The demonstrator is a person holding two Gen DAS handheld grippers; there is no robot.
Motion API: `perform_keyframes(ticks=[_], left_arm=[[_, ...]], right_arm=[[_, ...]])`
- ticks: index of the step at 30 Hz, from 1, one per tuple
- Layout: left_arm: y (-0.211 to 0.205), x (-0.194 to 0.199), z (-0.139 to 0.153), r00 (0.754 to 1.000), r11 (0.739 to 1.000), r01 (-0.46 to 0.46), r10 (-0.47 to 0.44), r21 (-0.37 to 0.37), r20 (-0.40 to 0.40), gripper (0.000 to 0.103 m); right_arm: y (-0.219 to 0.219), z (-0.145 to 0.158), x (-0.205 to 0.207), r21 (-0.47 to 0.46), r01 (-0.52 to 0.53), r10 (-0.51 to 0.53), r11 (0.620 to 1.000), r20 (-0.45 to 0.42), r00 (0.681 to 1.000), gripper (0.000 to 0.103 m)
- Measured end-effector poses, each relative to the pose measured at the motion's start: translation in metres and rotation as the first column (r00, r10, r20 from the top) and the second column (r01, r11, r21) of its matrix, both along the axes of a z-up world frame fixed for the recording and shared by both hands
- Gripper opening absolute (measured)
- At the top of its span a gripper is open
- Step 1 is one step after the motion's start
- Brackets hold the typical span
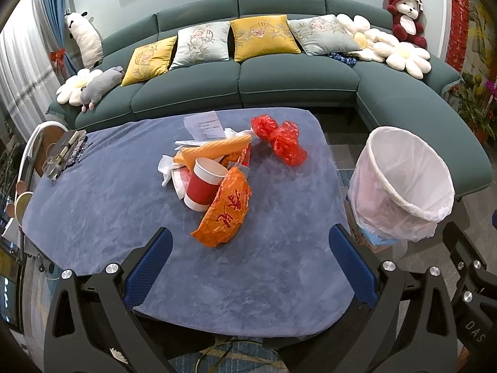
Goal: Collect trash
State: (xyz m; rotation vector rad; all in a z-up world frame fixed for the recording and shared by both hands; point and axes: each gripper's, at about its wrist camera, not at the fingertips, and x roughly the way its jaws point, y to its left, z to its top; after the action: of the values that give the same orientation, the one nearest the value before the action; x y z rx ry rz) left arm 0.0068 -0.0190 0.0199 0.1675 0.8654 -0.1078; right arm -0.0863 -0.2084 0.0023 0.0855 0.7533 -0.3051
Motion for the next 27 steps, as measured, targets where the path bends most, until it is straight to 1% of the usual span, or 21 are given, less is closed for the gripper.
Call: perform_keyframes(ticks=[7, 15, 21, 27], left_arm=[[-0.001, 0.002, 0.001, 1.0, 1.0, 0.0, 0.0, 0.001, 0.001, 0.096], [-0.003, 0.014, 0.0, 1.0, 1.0, 0.008, -0.008, 0.001, -0.012, 0.096], [-0.002, 0.019, -0.011, 1.0, 1.0, 0.015, -0.016, -0.011, -0.02, 0.096], [0.004, 0.023, -0.02, 1.0, 1.0, 0.014, -0.014, -0.021, -0.012, 0.096]], right_arm=[[-0.003, 0.001, 0.004, 0.0, -0.001, 0.001, 1.0, -0.003, 1.0, 0.096], [-0.006, -0.001, 0.011, 0.005, 0.014, -0.014, 1.0, -0.004, 1.0, 0.096], [-0.007, -0.004, 0.018, 0.001, 0.015, -0.015, 1.0, -0.006, 1.0, 0.096], [-0.002, -0.012, 0.026, 0.0, 0.014, -0.014, 1.0, -0.018, 1.0, 0.096]])
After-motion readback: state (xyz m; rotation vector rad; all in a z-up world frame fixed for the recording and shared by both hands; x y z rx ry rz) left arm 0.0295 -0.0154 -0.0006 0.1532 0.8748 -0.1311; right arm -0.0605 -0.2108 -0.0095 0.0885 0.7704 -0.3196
